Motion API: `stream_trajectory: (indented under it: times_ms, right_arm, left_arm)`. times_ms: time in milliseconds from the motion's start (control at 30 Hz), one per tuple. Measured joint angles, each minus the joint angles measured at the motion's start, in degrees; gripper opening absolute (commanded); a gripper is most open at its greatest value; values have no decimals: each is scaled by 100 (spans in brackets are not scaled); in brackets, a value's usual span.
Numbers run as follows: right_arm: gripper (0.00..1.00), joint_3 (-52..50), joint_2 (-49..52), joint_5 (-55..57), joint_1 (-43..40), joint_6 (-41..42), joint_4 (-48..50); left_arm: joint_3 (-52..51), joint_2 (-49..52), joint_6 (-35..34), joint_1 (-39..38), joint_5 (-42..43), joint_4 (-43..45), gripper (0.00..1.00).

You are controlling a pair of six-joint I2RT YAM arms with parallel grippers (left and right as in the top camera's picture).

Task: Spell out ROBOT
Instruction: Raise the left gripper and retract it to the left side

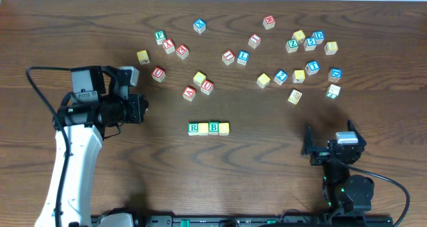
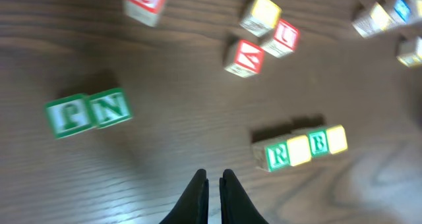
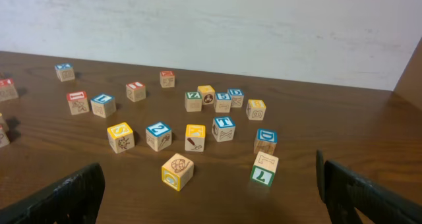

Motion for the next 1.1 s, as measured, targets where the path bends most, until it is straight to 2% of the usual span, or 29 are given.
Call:
stream_trajectory:
  times_ms: [133,167,233,267,300,333,567,600,633,700,767,933,1100]
  right_arm:
    - [99,0,0,0,2,0,0]
    - [99,0,0,0,0,0,0]
    - [99,0,0,0,0,0,0]
    - [99,0,0,0,0,0,0]
    - [99,0,0,0,0,0,0]
    - [99,0,0,0,2,0,2]
    - [99,-2,2,-94,2,33,210]
    - [99,-2,4,-140,0,72,350]
    - [99,-2,7,-227,2,133,610]
    - [99,7,0,-444,0,205,1038]
    - [99,114,2,-625,0,245,1021]
    - [99,1126,483,-767,0,197,-105]
    - [99,2986,1956,-822,0,50,-1252]
  left_arm:
    - [0,50,516,0,503,-177,9]
    - [0,50,619,0,592,-173,17]
    - [0,50,774,2,737,-140,41]
    - [0,50,820,2,796,-127,63]
    - [0,50,879,2,807,-122,79]
    - [0,50,920,0,848,-114,85]
    - [0,48,979,2,922,-107,88]
    - [0,48,988,2,922,-105,89]
    - [0,48,999,2,922,-103,98]
    - [0,48,1025,2,925,-103,98]
    - [0,48,1054,2,922,-105,98]
    - [0,50,1058,2,918,-105,98]
    - [0,48,1058,2,914,-105,98]
